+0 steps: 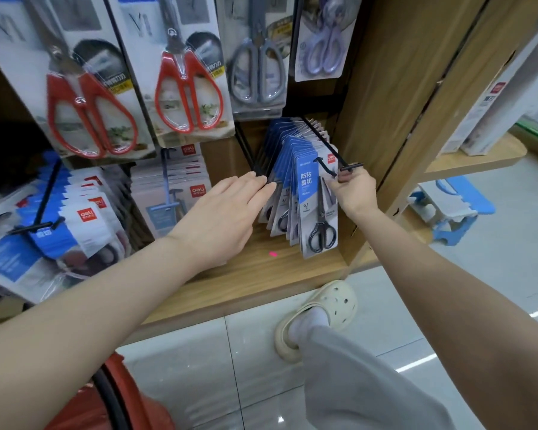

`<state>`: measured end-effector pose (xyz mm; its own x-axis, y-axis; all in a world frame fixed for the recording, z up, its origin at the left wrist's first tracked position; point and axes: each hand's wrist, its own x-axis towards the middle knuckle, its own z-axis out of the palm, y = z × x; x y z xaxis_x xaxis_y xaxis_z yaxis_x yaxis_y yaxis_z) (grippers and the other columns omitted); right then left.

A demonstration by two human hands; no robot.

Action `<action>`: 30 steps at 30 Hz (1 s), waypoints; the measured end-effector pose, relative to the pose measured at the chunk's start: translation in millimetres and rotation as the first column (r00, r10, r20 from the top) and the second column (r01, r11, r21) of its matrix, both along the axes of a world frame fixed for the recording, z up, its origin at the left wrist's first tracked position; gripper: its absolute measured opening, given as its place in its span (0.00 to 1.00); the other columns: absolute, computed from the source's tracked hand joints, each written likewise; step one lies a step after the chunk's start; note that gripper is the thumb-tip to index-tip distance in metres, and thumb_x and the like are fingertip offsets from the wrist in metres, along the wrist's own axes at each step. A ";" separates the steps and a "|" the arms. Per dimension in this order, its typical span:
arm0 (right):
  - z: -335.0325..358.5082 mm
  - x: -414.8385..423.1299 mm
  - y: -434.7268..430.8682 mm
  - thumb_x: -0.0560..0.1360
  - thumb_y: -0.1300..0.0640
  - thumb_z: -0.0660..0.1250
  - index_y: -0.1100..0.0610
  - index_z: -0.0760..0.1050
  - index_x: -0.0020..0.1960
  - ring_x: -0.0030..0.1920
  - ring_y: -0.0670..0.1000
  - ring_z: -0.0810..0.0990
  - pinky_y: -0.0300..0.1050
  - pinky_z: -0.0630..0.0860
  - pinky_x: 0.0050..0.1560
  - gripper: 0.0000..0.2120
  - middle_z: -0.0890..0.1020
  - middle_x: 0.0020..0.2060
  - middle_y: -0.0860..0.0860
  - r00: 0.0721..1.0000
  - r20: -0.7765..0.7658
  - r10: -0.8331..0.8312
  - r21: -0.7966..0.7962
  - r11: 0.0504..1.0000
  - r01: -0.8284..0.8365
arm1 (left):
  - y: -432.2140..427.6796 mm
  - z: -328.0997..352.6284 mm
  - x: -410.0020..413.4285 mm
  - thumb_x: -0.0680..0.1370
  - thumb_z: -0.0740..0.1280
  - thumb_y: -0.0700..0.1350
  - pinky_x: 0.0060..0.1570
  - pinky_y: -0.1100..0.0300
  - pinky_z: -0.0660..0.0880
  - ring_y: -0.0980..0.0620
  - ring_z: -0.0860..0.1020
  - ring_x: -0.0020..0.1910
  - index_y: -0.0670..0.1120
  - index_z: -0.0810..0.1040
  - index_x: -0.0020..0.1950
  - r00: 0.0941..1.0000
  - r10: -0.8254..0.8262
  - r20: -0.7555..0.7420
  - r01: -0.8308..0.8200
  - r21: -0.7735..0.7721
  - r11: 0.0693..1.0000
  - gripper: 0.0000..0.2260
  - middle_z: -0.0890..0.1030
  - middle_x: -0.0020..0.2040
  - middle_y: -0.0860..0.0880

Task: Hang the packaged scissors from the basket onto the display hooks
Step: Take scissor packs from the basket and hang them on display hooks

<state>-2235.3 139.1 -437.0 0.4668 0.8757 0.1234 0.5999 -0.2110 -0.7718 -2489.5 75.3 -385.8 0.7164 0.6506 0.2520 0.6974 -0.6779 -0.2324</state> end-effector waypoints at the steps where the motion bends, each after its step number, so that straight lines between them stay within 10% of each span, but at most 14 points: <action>1: 2.4 -3.8 -7.1 0.76 0.56 0.67 0.65 0.73 0.60 0.54 0.53 0.77 0.42 0.72 0.54 0.17 0.78 0.56 0.56 0.997 0.067 0.032 -0.032 0.999 -0.030 | -2.3 2.1 -0.6 0.70 0.70 0.37 0.65 0.48 0.69 0.41 0.72 0.66 0.37 0.69 0.70 1.000 0.013 -0.013 -0.013 0.006 1.000 0.28 0.74 0.66 0.39; 4: 11.7 -22.5 -38.4 0.79 0.58 0.61 0.64 0.71 0.61 0.55 0.59 0.78 0.46 0.72 0.50 0.13 0.78 0.56 0.59 0.907 0.377 0.189 -0.223 0.969 -0.110 | -16.3 13.0 -7.7 0.69 0.71 0.39 0.56 0.49 0.74 0.40 0.77 0.56 0.39 0.75 0.63 0.999 0.037 0.001 -0.037 0.028 0.999 0.22 0.78 0.56 0.40; 7: 20.4 -48.3 -76.9 0.79 0.59 0.59 0.60 0.68 0.61 0.51 0.57 0.78 0.48 0.72 0.46 0.11 0.78 0.53 0.57 0.608 0.682 0.407 -0.375 0.908 -0.187 | -42.0 24.4 -28.6 0.67 0.71 0.43 0.42 0.53 0.72 0.44 0.76 0.42 0.42 0.78 0.50 0.999 0.031 -0.033 -0.028 0.088 0.996 0.13 0.77 0.42 0.44; 13: 37.7 -115.3 -138.9 0.69 0.60 0.74 0.59 0.76 0.44 0.37 0.57 0.79 0.49 0.76 0.34 0.08 0.78 0.36 0.55 0.387 0.803 0.454 -0.187 0.808 -0.559 | -126.1 27.3 -110.6 0.68 0.67 0.45 0.40 0.53 0.61 0.45 0.73 0.37 0.45 0.73 0.42 0.997 0.069 -0.029 -0.067 0.075 0.995 0.06 0.73 0.37 0.46; 22: 48.9 -289.2 -224.3 0.76 0.54 0.57 0.55 0.72 0.49 0.43 0.49 0.72 0.42 0.66 0.45 0.08 0.76 0.41 0.49 0.321 0.623 0.713 0.014 0.400 -0.916 | -260.1 -22.4 -275.4 0.71 0.59 0.48 0.41 0.55 0.62 0.48 0.75 0.36 0.47 0.78 0.41 0.885 0.464 -0.051 -0.463 -0.221 0.858 0.09 0.76 0.38 0.49; 27: 1.6 -380.7 -264.5 0.78 0.54 0.56 0.53 0.72 0.55 0.50 0.49 0.77 0.38 0.70 0.51 0.09 0.76 0.49 0.48 0.107 0.390 0.915 -0.191 0.194 -0.962 | -301.5 -74.9 -339.2 0.68 0.58 0.50 0.43 0.58 0.66 0.50 0.77 0.39 0.48 0.77 0.43 0.789 0.583 -0.195 -0.604 -0.421 0.676 0.11 0.77 0.40 0.50; 30: -45.4 -412.6 -275.2 0.80 0.56 0.57 0.55 0.68 0.64 0.61 0.49 0.71 0.42 0.67 0.60 0.13 0.72 0.59 0.50 0.041 0.186 0.982 -0.408 0.115 -0.906 | -306.2 -113.9 -366.1 0.77 0.57 0.48 0.60 0.54 0.68 0.47 0.73 0.58 0.45 0.71 0.63 0.758 0.594 -0.270 -0.623 -0.569 0.536 0.16 0.74 0.59 0.46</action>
<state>-2647.9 -136.1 -482.4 -0.8261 0.5403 -0.1600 0.5413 0.6818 -0.4922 -2855.6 -230.9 -499.7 0.0887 0.9255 -0.3681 0.9959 -0.0885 0.0174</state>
